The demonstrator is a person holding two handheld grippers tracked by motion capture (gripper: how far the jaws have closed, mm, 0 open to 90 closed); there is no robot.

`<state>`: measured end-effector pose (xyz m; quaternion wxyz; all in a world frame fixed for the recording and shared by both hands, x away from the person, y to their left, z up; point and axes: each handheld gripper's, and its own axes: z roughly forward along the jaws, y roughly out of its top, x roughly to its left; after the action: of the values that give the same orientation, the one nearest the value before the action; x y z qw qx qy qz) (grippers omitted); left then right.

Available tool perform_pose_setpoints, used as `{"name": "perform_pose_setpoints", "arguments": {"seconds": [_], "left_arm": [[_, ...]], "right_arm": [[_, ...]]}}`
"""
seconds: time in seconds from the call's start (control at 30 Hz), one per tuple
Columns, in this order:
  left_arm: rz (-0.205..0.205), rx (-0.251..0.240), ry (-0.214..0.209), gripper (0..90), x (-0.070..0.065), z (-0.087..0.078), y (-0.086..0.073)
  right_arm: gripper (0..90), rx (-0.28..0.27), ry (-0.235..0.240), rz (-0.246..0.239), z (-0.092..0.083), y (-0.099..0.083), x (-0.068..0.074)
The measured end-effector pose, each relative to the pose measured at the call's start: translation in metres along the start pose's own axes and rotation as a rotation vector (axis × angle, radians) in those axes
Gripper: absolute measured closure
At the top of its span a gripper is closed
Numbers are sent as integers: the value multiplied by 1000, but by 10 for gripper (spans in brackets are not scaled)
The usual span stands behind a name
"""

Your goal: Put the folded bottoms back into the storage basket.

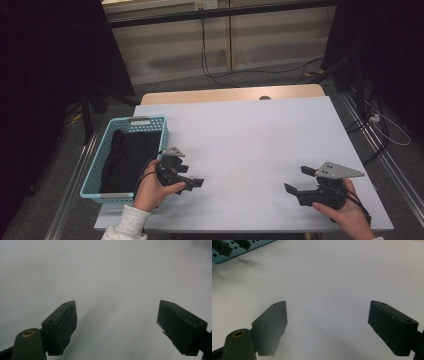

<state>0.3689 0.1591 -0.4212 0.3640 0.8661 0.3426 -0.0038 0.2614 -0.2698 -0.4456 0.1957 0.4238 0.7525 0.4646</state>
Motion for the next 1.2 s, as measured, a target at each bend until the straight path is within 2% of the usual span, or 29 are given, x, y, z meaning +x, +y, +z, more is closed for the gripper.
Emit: {"name": "perform_pose_setpoints", "arguments": {"seconds": [0.2,0.5,0.63,0.93,1.2], "left_arm": [[-8,-18,-13,153,1,-2,-5],[-14,-23,-6,142,4,-3,-11],[1,-13,-2,136,3,-3,-15],[-1,-28,-19,122,3,-5,-16],[31,-33,-34,112,1,-4,-18]], "right_arm": [[148,6,2,-3,-1,-1,0],[147,7,-5,4,-6,-3,-3],[148,4,-9,0,-8,-4,-4],[147,6,-8,3,-10,-6,-4],[145,13,-8,7,-10,-9,-5]]}}
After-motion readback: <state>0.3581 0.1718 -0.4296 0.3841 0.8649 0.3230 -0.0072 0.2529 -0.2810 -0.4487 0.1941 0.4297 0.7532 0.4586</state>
